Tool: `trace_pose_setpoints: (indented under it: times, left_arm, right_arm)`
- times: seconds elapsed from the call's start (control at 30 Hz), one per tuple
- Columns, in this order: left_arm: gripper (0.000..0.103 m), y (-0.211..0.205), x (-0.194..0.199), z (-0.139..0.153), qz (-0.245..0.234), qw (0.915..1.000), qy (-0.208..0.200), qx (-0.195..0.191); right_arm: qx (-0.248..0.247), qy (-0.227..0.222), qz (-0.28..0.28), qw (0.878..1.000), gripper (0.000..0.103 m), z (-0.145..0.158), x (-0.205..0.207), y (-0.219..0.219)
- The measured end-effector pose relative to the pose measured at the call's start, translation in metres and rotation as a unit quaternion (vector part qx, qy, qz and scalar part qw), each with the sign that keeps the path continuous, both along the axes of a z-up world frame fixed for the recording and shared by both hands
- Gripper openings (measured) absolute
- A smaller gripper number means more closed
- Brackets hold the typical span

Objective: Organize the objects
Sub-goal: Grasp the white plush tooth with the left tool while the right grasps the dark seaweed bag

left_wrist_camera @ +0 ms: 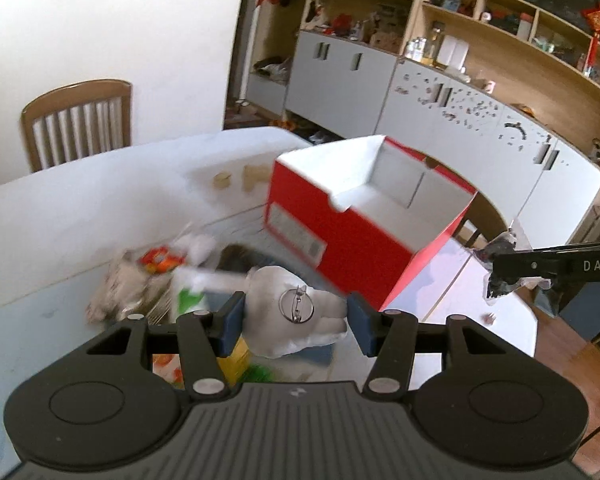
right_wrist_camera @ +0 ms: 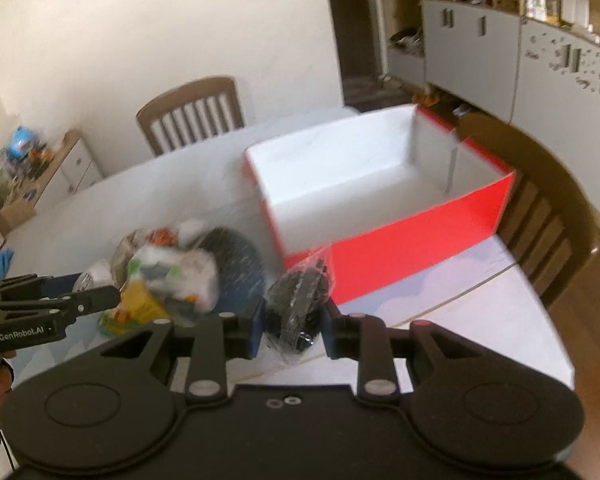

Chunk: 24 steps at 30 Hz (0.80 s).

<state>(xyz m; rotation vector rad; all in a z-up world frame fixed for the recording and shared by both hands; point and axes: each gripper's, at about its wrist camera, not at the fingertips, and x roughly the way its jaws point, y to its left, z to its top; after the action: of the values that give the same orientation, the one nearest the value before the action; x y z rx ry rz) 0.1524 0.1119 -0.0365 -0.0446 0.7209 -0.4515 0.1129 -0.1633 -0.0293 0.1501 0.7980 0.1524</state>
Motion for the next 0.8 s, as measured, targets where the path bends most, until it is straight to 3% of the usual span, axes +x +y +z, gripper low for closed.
trace_pose_setpoints:
  times: [0.3, 0.8]
  left_arm:
    - [0.054, -0.048, 0.037, 0.017, -0.02, 0.9998, 0.004, 0.0]
    - [0.054, -0.142, 0.095, 0.021, 0.019, 0.9994, 0.011, 0.028]
  right_arm:
    - [-0.006, -0.029, -0.023, 0.999, 0.027, 0.019, 0.03, -0.052]
    - [-0.013, -0.024, 0.072, 0.997, 0.027, 0.016, 0.127, -0.126]
